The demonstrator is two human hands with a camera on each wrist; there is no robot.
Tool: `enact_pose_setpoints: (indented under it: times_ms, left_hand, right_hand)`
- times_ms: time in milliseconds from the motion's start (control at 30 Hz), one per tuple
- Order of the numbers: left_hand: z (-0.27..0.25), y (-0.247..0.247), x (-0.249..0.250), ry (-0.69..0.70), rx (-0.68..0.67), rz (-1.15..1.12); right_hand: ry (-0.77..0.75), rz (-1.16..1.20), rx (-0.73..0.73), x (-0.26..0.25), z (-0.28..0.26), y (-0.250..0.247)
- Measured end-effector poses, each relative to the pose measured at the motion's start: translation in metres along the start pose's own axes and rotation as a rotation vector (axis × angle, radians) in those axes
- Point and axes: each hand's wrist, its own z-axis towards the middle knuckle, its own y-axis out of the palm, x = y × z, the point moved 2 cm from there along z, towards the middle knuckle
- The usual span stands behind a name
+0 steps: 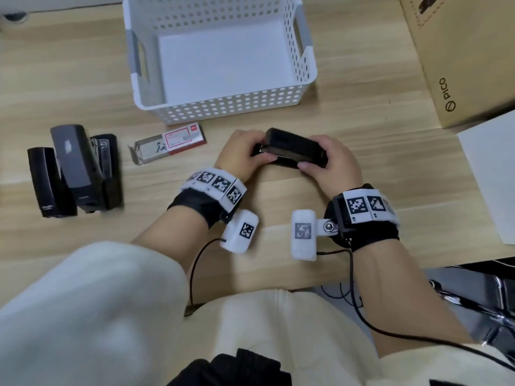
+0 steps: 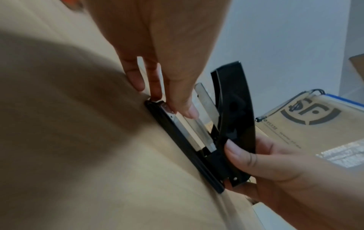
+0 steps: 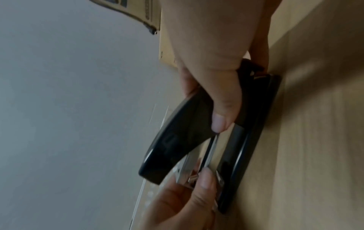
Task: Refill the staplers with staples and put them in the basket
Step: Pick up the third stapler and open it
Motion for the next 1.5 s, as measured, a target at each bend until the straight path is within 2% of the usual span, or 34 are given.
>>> enact_pose_setpoints:
  times_ms: [100,233,367,567,700,1033,1233,1500]
  left_hand:
    - [-0.036,-0.015,-0.029,-0.025,0.12,-0.024]
    - [-0.077,-0.028,-0.059,-0.159,0.259,-0.134]
    - [-0.085,-0.034,-0.067,-0.237,0.266,-0.153]
    - [-0.089,-0.038,-0.07,-0.281,0.326,-0.224]
    - [-0.089,-0.036,-0.068,-0.26,0.341,-0.356]
    - [-0.087,-0.037,-0.072,-0.258,0.332,-0.383]
    - [-0.088,-0.038,-0.068,-0.251,0.335,-0.356]
    - [-0.091,-0.043,-0.066,-0.176,0.259,-0.159]
  right_hand:
    - [-0.041,-0.006,-0.143,-0.023,-0.011,0.014]
    - [-0.018,0.167,-0.365,-0.037,-0.021,0.032]
    - [0.048,0.411,-0.451,-0.03,-0.024,0.028]
    - [0.147,0.624,-0.443,-0.017,-0.022,0.032]
    - [0.137,0.539,-0.42,-0.016,-0.016,0.033]
    - [0.11,0.303,-0.418,-0.029,-0.002,0.031]
    - [0.119,0.331,-0.386,-0.028,-0.007,0.033]
    - [0.151,0.336,-0.406,-0.051,-0.022,0.03]
